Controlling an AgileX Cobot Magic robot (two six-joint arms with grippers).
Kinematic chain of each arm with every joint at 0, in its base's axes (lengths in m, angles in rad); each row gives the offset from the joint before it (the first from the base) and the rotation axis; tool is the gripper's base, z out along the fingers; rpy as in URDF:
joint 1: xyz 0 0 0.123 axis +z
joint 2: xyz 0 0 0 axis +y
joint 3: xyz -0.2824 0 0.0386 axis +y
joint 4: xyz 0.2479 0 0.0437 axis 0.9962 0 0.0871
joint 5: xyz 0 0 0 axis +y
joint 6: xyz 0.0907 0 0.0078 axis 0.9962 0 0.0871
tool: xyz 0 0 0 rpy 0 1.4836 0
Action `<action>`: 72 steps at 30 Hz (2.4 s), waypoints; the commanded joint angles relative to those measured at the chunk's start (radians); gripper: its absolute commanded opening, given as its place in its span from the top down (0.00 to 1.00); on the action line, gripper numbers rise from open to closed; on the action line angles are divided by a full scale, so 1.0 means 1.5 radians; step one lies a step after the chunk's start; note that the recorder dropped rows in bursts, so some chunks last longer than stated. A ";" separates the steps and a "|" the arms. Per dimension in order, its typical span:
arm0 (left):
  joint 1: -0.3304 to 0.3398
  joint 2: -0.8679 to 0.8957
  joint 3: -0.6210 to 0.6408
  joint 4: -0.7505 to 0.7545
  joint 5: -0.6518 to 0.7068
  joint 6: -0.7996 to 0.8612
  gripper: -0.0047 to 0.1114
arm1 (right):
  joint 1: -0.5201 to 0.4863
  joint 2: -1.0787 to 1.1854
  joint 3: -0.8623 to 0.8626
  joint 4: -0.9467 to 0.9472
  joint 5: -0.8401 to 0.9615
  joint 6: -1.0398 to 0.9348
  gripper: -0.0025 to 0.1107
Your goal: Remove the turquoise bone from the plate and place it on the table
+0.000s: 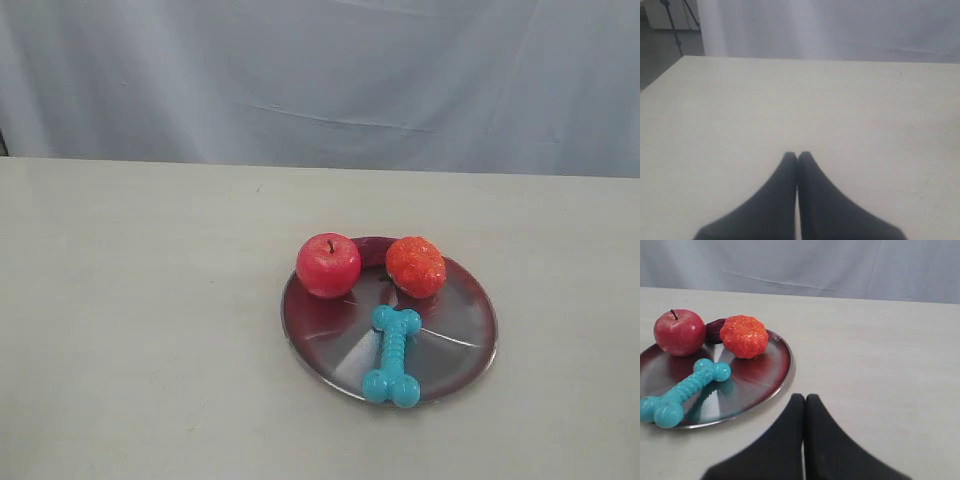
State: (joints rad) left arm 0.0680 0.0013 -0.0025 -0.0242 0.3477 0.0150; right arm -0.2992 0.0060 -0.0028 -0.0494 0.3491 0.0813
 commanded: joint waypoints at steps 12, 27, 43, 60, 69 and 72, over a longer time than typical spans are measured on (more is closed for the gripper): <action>-0.005 -0.001 0.002 -0.001 -0.004 -0.003 0.96 | -0.004 -0.004 0.002 -0.005 -0.299 -0.007 0.98; -0.005 -0.001 0.002 -0.001 -0.004 -0.003 0.96 | -0.004 -0.004 0.002 0.000 -0.855 0.112 0.98; -0.005 -0.001 0.002 -0.001 -0.004 -0.003 0.96 | -0.004 0.153 -0.274 0.054 -0.239 0.245 0.98; -0.005 -0.001 0.002 -0.001 -0.004 -0.003 0.96 | -0.004 0.714 -0.753 0.279 0.315 -0.160 0.98; -0.005 -0.001 0.002 -0.001 -0.004 -0.003 0.96 | 0.021 0.920 -0.804 0.324 0.382 -0.219 0.98; -0.005 -0.001 0.002 -0.001 -0.004 -0.003 0.96 | 0.060 0.984 -0.804 0.322 0.392 -0.223 0.94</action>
State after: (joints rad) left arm 0.0680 0.0013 -0.0025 -0.0242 0.3477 0.0150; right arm -0.2504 1.4194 -1.2021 0.4296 0.9171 -0.2365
